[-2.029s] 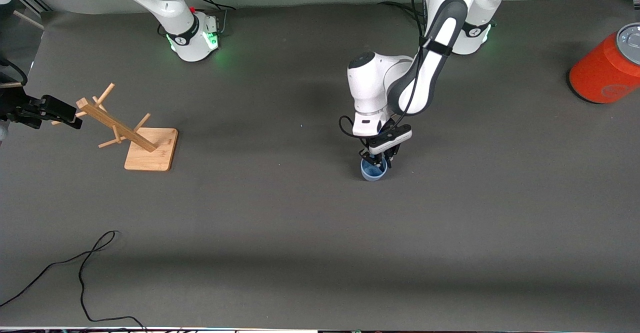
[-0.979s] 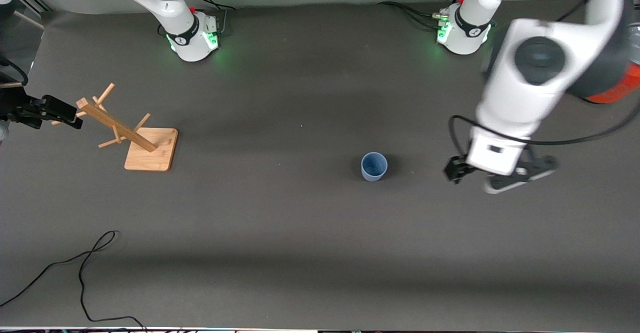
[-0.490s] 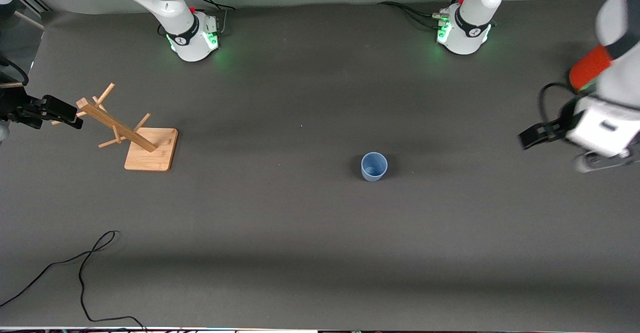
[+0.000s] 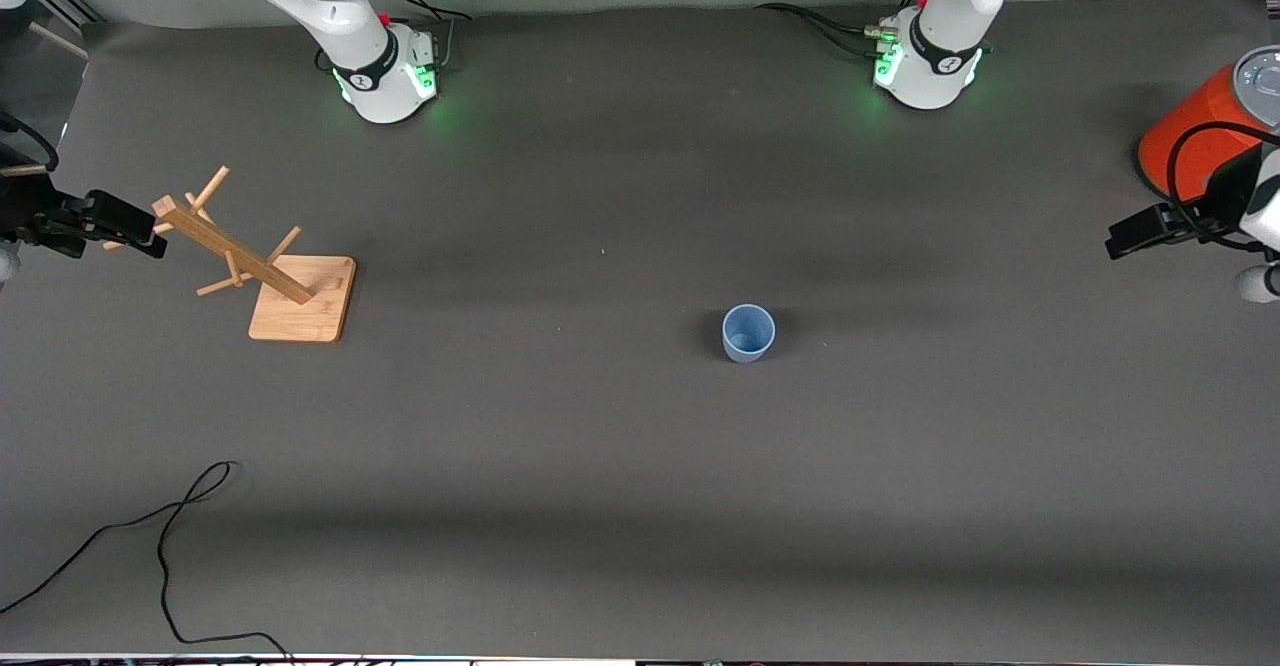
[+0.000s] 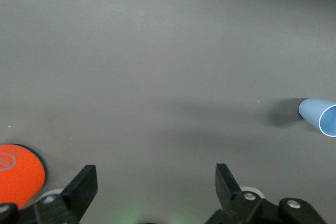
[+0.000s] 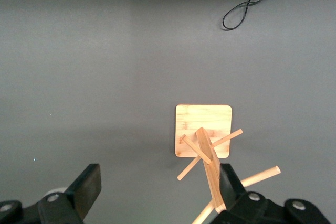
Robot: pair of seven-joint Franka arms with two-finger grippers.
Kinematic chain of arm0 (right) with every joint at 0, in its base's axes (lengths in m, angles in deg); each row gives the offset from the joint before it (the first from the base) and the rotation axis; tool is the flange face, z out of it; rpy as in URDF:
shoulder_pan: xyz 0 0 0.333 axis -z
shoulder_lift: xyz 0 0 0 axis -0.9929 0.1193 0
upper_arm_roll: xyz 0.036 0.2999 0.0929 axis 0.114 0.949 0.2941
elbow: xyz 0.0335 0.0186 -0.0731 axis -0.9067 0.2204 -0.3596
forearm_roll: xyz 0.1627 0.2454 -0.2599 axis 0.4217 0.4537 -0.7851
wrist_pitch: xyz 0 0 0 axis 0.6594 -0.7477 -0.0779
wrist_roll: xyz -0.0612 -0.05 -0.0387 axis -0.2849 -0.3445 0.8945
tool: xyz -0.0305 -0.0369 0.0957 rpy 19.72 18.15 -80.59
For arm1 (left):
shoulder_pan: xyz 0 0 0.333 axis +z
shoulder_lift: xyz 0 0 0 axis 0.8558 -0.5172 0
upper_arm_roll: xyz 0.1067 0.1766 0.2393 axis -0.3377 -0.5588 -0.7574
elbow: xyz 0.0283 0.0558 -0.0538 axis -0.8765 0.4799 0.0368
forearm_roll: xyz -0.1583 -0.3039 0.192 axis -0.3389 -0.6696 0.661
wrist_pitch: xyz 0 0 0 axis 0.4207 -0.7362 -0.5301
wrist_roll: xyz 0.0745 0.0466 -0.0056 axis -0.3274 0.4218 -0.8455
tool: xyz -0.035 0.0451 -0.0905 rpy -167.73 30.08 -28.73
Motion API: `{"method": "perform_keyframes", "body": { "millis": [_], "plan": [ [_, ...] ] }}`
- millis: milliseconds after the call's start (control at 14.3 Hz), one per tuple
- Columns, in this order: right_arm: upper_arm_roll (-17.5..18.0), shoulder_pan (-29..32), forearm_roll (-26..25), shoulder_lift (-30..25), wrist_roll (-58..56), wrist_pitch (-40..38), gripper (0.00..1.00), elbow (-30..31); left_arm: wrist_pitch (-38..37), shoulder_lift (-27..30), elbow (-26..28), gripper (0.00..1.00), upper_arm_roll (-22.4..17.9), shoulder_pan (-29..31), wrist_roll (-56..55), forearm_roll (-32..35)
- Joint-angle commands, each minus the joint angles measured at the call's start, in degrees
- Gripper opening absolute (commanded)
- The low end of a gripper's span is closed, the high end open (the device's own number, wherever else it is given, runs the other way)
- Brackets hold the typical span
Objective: Rotate and upright cup with both arms
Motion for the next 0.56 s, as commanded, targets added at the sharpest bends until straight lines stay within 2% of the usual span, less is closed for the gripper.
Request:
{"method": "perform_keyframes", "body": {
  "millis": [0,490],
  "plan": [
    [-0.1,-0.4,-0.9,-0.2,-1.0,0.4,1.0,-0.1,-1.2,0.5,-1.8,1.0,-6.9,-7.1,0.5,1.0],
    [-0.1,-0.5,-0.9,-0.2,-1.1,0.4,1.0,-0.1,-1.1,0.0,-2.1,1.0,-6.9,-7.8,0.4,1.0]
  ]
}}
